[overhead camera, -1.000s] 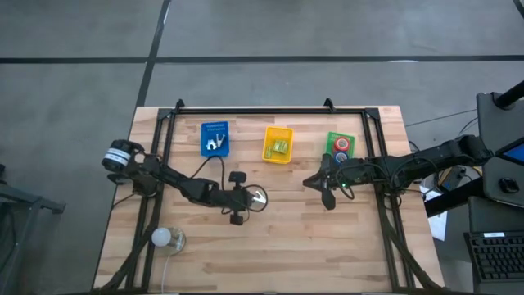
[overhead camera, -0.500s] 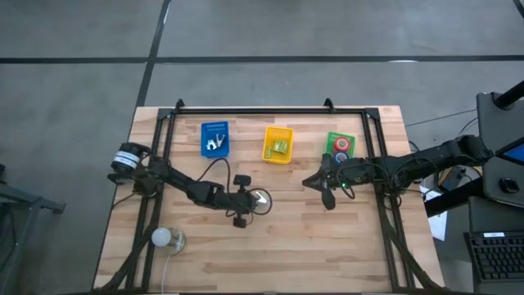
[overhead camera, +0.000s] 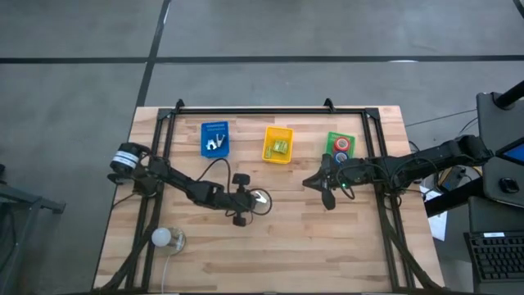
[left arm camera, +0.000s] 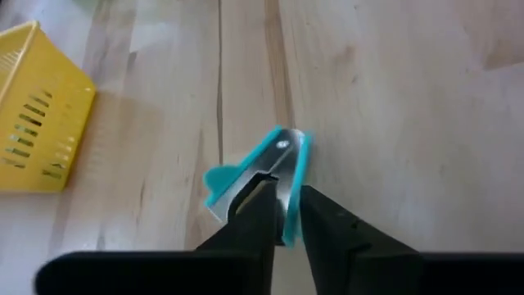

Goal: Pick and place Stapler, Stapler remover, tape
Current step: Put the light blue staple remover into the blue bin

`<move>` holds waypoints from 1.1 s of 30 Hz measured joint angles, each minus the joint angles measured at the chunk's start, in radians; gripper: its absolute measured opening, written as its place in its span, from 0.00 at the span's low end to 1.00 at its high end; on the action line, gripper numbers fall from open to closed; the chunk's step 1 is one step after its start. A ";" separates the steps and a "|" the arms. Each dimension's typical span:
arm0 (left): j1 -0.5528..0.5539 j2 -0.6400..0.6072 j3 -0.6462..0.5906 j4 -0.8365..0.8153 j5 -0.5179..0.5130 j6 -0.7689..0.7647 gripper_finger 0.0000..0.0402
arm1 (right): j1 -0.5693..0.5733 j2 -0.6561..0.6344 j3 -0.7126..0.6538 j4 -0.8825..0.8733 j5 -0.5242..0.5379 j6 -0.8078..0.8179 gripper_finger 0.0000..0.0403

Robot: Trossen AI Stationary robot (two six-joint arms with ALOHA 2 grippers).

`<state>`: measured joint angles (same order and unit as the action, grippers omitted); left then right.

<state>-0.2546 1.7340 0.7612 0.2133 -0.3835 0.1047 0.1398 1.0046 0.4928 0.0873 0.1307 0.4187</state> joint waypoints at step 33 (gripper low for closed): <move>0.077 -0.530 -0.115 -0.390 -0.707 -0.262 0.03 | 0.000 0.000 -0.003 -0.001 -0.001 0.000 0.08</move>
<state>-0.1774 1.2042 0.6462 -0.1768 -1.0909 -0.1576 0.1402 1.0046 0.4896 0.0864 0.1295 0.4191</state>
